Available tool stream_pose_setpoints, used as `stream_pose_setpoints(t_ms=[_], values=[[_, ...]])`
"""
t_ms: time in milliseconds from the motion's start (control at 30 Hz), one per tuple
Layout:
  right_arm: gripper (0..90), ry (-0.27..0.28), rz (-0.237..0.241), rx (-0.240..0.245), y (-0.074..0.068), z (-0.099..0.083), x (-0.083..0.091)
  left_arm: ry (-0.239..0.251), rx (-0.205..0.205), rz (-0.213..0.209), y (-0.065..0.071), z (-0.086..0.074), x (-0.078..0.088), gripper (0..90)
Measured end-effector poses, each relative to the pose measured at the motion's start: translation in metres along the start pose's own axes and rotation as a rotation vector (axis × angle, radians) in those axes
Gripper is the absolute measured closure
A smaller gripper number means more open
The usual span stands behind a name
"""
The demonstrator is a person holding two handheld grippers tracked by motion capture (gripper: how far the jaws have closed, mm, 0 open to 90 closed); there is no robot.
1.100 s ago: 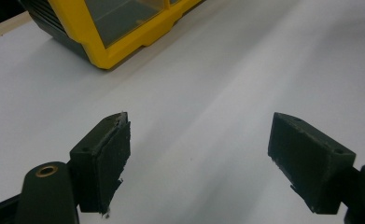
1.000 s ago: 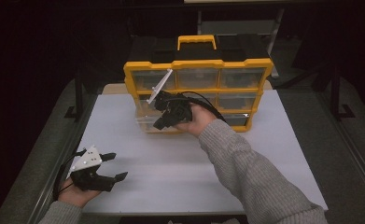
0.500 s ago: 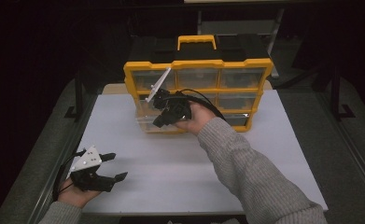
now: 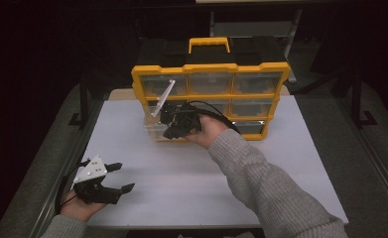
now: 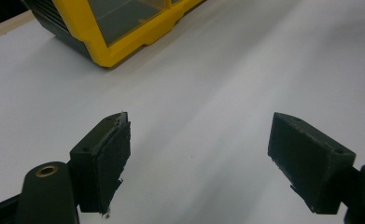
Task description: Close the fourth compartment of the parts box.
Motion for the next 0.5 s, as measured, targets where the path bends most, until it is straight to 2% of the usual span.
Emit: stream_pose_setpoints(t_ms=[67,167,300,500], values=[[89.4,-0.003,0.000,0.001,0.000,-0.002,-0.004,-0.002,0.003,0.000,0.000,0.000,0.001,20.6],[89.5,0.003,0.010,-0.023,0.001,-0.004,-0.007,-0.005,0.008,-0.002,0.000,-0.001,0.001,20.6],[89.5,0.026,-0.003,-0.032,0.005,-0.002,-0.005,-0.004,0.006,-0.001,0.000,-0.001,0.000,20.6],[89.5,0.021,-0.013,-0.045,0.011,-0.001,-0.007,-0.003,0.010,-0.002,0.001,-0.001,0.001,20.6]])
Point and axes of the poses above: each handheld gripper's, and its own axes: x roughly backward along the jaws, z roughly out of its top, y roughly to its right, the point moved 3 cm from there along -x, roughly forward along the jaws, and after that the axes turned 12 degrees about -z, right-handed, at the moved point
